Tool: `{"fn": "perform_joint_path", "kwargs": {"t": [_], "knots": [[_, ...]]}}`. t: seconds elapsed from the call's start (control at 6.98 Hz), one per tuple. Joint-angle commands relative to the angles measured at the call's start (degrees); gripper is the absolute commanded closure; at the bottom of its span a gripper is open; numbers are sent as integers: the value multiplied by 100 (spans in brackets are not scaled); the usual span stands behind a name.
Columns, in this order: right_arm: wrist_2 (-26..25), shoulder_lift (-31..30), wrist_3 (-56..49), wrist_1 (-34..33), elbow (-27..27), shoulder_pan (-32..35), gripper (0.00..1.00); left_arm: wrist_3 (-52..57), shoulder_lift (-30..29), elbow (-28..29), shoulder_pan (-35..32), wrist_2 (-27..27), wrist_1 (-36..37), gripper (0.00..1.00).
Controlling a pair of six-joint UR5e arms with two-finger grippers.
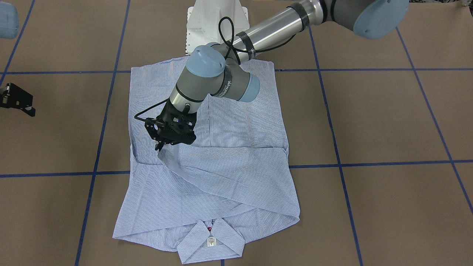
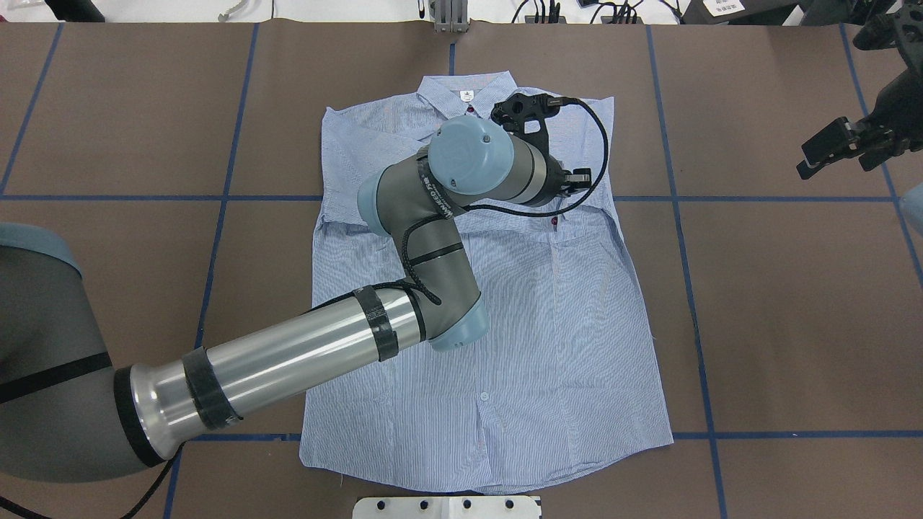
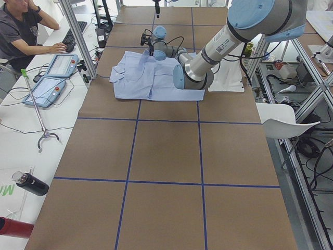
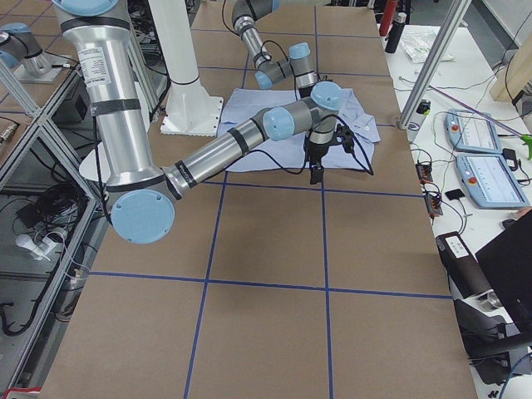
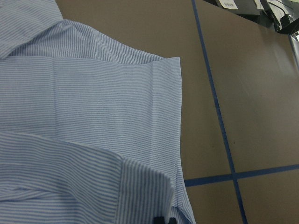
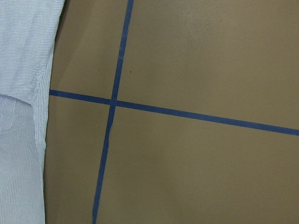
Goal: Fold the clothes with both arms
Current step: 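Release the sleeve and draw the left gripper back toward the shirt side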
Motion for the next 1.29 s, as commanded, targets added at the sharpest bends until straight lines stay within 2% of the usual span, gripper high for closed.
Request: {"fn": "perform_joint_path", "kwargs": {"t": [0.0, 0.14, 0.29, 0.57, 0.72, 1.0, 1.15], "knots": [[0, -2, -8, -3, -3, 1, 0, 142, -6, 54, 67, 17, -6, 100], [0, -2, 1, -3, -3, 1, 0, 142, 2, 54, 67, 25, -15, 45], [0, 7, -7, -3, -3, 1, 0, 151, 2, 45, 128, 43, -33, 1], [9, 7, 27, -3, -12, 1, 0, 99, 72, -68, 146, 52, -15, 1], [174, -10, 36, 6, -3, 1, 0, 81, 308, -435, 111, 34, 81, 1], [211, -124, 106, 14, 346, 10, 0, -51, 1071, -1497, -38, -1, 570, 1], [211, -212, 681, 23, 653, 1, 0, -42, 1492, -2181, -117, -10, 1000, 1]]}}
